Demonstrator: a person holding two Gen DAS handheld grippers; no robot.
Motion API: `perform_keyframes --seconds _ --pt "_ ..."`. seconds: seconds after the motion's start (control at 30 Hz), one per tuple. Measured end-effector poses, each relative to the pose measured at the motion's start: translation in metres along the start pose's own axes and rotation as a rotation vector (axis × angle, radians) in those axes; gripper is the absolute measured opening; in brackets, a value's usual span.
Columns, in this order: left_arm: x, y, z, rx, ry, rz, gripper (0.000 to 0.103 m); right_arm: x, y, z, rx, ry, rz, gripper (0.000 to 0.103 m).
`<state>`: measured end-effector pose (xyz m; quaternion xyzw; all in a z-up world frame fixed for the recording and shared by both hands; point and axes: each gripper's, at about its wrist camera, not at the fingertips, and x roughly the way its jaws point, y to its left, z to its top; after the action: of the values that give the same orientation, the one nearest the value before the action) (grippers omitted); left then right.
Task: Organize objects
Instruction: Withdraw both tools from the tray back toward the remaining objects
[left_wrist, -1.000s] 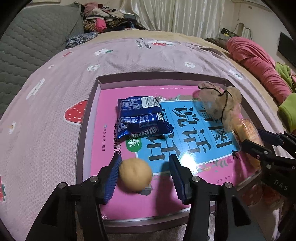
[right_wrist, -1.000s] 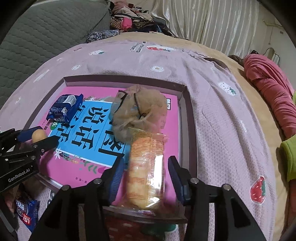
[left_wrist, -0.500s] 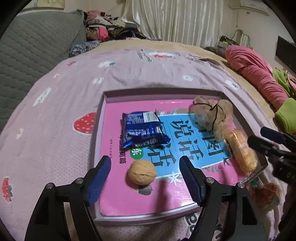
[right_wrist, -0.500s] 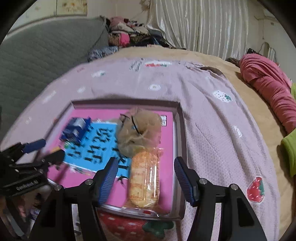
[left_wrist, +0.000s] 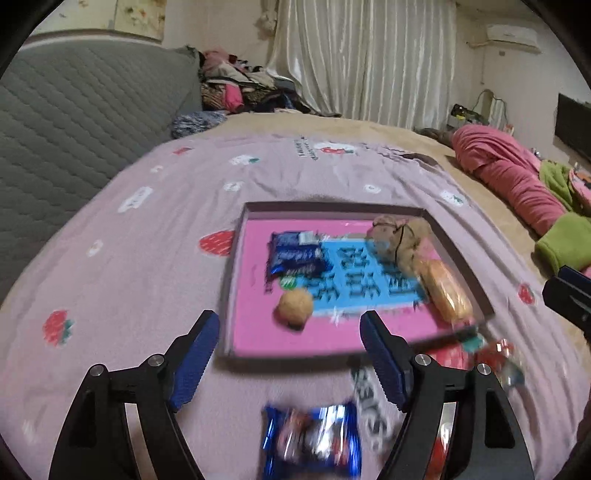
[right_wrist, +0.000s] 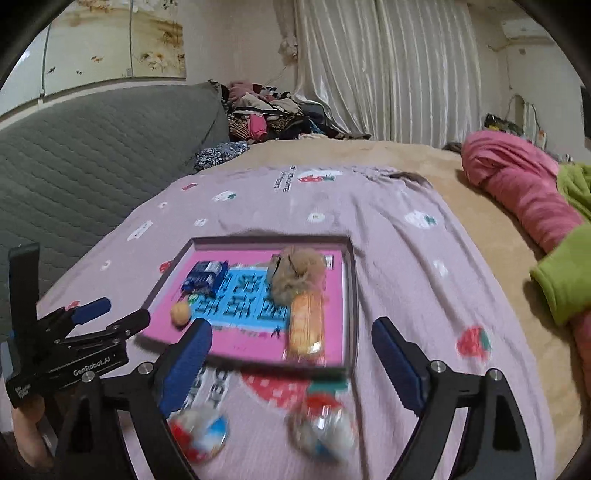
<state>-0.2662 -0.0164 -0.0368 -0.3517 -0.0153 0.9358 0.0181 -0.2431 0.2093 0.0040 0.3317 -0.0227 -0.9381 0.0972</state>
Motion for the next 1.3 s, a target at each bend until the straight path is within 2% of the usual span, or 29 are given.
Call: perform_keyframes --seconds 0.13,0.27,0.33,0.5,0.8,0.93,1.13,1.23,1.3 --pt "-0.029 0.003 -0.013 -0.035 0.018 -0.017 0.080 -0.018 0.006 -0.013 -0.005 0.032 -0.021 0.090" --pt "-0.064 -0.003 -0.023 -0.010 0.005 0.033 0.080 -0.042 0.017 -0.019 -0.066 0.000 -0.098 0.092" --pt "-0.077 -0.005 -0.028 -0.012 0.009 0.015 0.080 -0.052 0.021 -0.021 -0.079 -0.009 -0.113 0.094" --pt "-0.111 -0.003 -0.031 -0.033 -0.008 0.025 0.080 -0.073 0.028 -0.019 -0.070 -0.005 -0.073 0.095" --pt "-0.175 -0.008 -0.025 -0.031 -0.075 0.039 0.080 -0.118 0.042 -0.023 -0.100 -0.036 -0.090 0.096" --pt "-0.201 -0.012 -0.030 -0.031 -0.100 0.024 0.080 -0.143 0.042 -0.027 -0.090 -0.058 -0.082 0.101" --pt "-0.227 -0.020 -0.038 -0.011 -0.111 0.033 0.080 -0.169 0.050 -0.038 -0.117 -0.055 -0.086 0.102" --pt "-0.239 -0.025 -0.042 0.012 -0.130 0.063 0.080 -0.180 0.054 -0.042 -0.117 -0.059 -0.083 0.102" --pt "-0.245 -0.025 -0.044 0.008 -0.129 0.048 0.080 -0.186 0.058 -0.044 -0.117 -0.064 -0.064 0.102"
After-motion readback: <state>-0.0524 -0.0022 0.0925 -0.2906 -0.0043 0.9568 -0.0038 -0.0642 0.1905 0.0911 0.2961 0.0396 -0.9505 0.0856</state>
